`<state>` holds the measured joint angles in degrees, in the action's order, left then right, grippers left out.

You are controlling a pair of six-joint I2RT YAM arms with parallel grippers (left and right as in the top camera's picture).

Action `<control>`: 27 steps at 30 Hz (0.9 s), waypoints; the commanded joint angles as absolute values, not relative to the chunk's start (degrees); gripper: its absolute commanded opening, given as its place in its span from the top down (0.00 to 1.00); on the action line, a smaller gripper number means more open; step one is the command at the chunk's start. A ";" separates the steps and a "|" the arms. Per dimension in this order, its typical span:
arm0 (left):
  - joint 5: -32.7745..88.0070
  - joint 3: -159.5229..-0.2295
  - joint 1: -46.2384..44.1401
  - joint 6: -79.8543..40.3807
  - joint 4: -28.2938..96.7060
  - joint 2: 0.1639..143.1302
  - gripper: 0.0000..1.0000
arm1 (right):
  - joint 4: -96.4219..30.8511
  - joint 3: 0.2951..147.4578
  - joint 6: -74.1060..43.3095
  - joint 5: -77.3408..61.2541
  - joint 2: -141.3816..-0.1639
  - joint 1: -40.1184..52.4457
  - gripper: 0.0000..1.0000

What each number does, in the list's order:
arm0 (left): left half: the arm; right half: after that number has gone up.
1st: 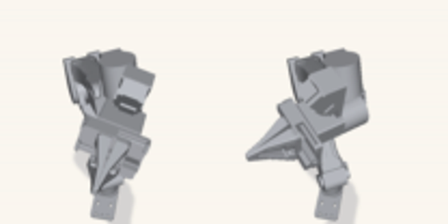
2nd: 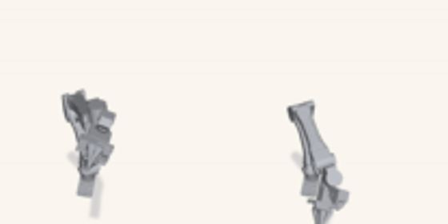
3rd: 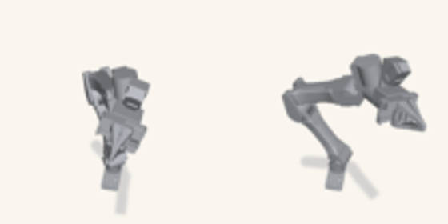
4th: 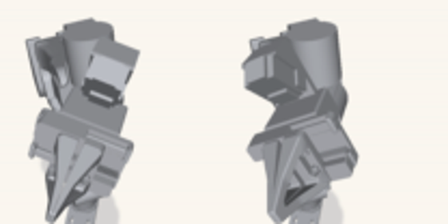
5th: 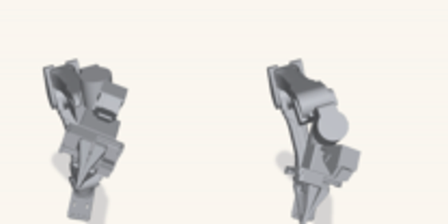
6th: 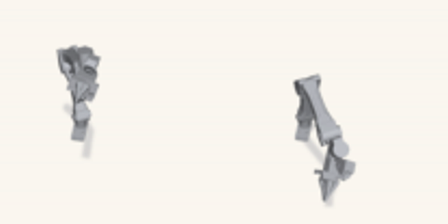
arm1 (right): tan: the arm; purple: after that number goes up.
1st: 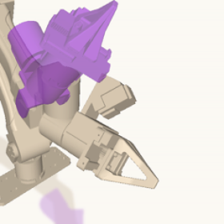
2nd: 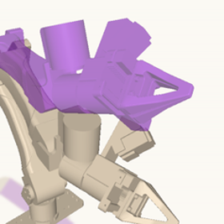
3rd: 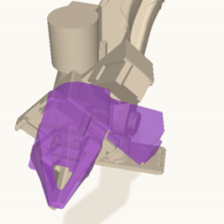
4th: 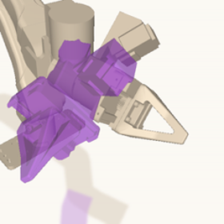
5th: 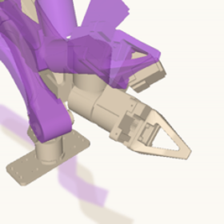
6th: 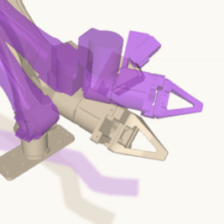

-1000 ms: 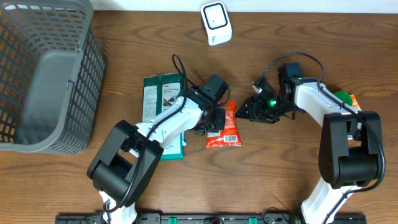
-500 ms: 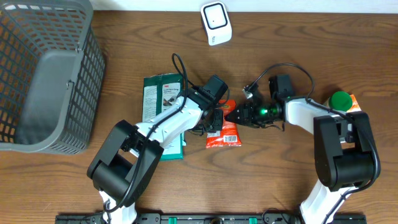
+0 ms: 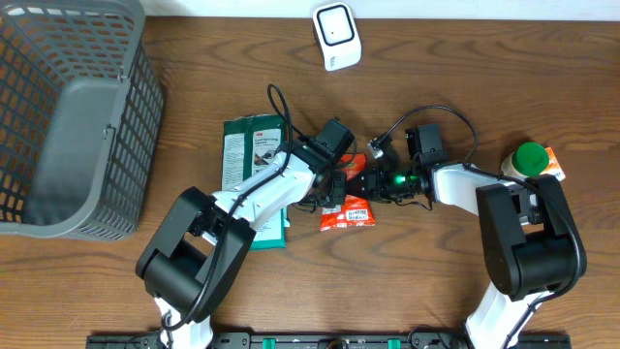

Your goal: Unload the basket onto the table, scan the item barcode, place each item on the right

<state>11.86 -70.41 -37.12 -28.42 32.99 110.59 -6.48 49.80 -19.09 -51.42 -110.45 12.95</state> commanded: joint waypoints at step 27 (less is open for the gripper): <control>16.34 -70.78 -37.08 -25.56 36.88 100.90 0.83 | -2.90 49.12 -20.10 -54.63 -110.13 13.17 0.85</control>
<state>12.93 -70.41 -37.12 -26.52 36.25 104.77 -2.15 49.63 -17.54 -52.69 -110.43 12.99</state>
